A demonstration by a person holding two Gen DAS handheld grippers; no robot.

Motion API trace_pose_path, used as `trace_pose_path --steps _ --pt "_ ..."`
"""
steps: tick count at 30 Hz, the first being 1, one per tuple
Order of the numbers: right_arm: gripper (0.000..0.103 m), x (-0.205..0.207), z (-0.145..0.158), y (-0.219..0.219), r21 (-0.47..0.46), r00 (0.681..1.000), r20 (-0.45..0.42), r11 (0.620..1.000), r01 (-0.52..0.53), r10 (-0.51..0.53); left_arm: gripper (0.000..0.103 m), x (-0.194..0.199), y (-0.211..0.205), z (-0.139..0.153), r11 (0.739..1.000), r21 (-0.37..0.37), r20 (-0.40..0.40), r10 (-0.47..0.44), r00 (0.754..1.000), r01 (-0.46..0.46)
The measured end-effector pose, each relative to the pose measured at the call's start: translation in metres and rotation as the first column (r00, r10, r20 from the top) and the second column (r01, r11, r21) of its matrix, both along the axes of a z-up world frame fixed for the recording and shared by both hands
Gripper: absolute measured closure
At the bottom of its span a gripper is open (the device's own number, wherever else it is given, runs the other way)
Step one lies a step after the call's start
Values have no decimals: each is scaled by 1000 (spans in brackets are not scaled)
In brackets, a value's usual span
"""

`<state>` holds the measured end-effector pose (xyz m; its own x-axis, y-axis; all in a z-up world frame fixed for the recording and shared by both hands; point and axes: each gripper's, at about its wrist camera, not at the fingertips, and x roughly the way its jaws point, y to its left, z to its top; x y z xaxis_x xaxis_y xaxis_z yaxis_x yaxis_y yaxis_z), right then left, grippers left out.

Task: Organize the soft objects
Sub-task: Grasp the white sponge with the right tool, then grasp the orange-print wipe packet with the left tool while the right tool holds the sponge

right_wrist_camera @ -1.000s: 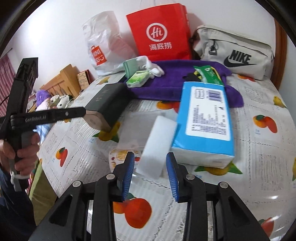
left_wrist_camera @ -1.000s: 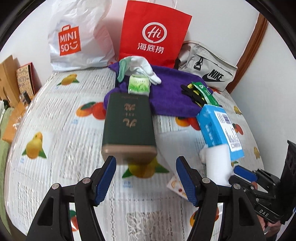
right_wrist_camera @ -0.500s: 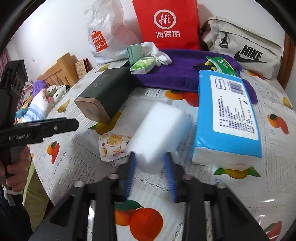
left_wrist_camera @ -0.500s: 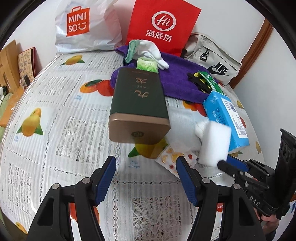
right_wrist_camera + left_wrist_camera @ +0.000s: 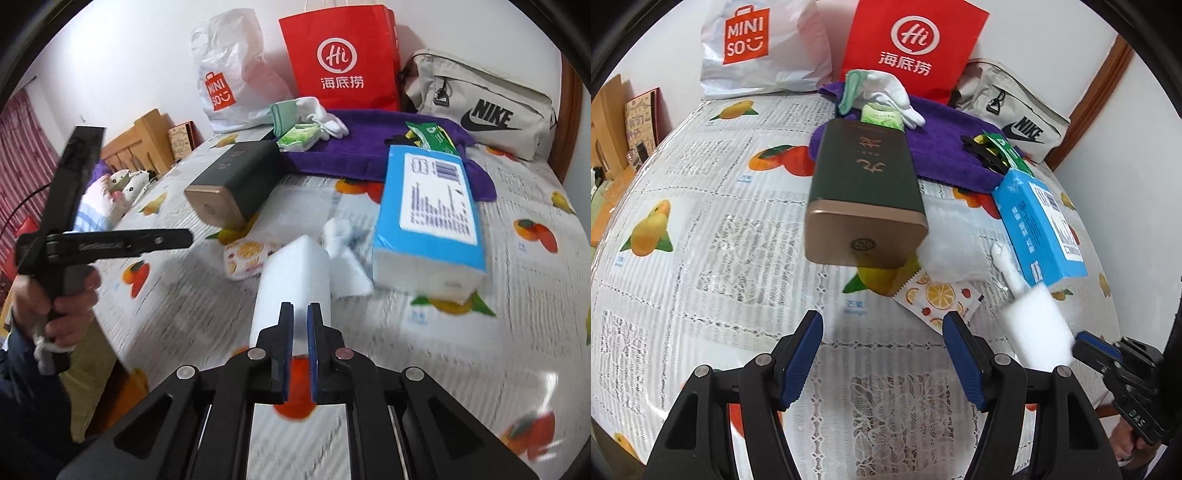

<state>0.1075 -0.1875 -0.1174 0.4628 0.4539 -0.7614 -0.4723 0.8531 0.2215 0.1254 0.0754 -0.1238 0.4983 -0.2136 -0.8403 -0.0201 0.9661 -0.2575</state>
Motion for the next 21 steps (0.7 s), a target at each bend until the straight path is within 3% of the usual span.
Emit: trace_pose_path --steps 7,8,9,11,19,20,21 --pt "89 -9 -14 -12 -24 999 -27 999 42 -43 38 0 -20 -14 999 9 -28 -46 999 47" --pt "76 -9 -15 -11 -26 999 -21 999 41 -42 38 0 -22 -16 999 11 -31 -50 998 51" --pt "54 -10 -16 -10 -25 999 -12 999 41 -42 38 0 -24 -16 998 14 -34 -54 998 55" --pt "37 -9 -19 -6 -22 999 17 998 50 -50 38 0 -27 -17 998 16 -35 -63 997 64" --pt "37 9 -43 12 -17 999 7 999 39 -39 34 11 -44 -22 993 44 -31 -109 994 110" --pt "39 10 -46 13 -25 999 8 999 36 -36 34 13 -46 -23 992 44 -29 -116 993 117" --pt "47 10 -49 13 -35 999 13 999 33 -33 34 14 -48 -25 992 46 -26 -119 993 120"
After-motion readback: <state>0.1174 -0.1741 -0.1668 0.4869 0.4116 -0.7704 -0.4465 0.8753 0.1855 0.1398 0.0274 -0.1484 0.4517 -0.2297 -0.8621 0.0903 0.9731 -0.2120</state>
